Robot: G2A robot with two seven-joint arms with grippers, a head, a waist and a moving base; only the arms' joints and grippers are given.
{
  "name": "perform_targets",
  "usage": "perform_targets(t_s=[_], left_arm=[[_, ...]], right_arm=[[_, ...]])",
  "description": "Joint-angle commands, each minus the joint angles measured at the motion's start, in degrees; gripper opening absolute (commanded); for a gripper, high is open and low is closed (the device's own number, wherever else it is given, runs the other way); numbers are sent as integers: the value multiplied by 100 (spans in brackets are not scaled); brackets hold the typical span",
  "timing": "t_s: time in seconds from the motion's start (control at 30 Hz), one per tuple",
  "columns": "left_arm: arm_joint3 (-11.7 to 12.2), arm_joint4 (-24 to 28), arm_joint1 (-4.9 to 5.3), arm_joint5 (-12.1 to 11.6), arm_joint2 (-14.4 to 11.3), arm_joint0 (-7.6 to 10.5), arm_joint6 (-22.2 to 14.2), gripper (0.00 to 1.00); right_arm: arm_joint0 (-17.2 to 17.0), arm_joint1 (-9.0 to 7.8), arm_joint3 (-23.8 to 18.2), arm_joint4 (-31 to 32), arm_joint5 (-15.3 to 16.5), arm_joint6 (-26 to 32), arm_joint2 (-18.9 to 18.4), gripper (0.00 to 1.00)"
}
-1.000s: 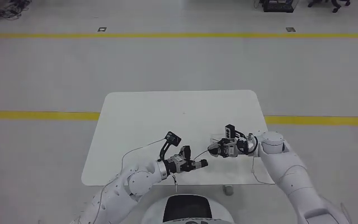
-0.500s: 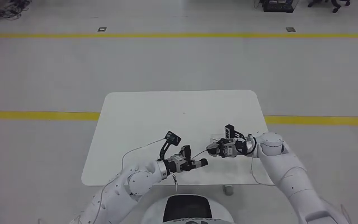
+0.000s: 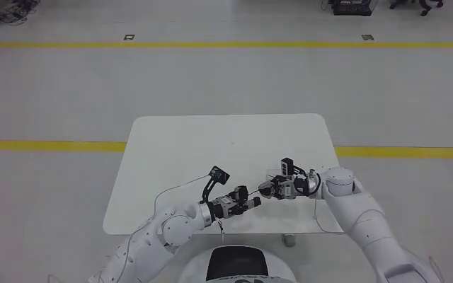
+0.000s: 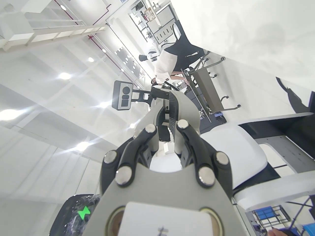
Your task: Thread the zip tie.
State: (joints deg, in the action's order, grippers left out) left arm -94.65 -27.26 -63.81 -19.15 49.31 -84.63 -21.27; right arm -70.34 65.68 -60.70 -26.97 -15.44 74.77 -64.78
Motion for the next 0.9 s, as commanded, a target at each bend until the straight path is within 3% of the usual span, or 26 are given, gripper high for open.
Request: perform_targets(t_s=[0.0,0.87], left_arm=[[1,4,5,3,-6,4,4,42],[12,86,81,24,-18,27,107,23]], right_arm=[[13,0,12,-22,16,3,23,0],[37,-64,-8,-117,235,-52,205,0]])
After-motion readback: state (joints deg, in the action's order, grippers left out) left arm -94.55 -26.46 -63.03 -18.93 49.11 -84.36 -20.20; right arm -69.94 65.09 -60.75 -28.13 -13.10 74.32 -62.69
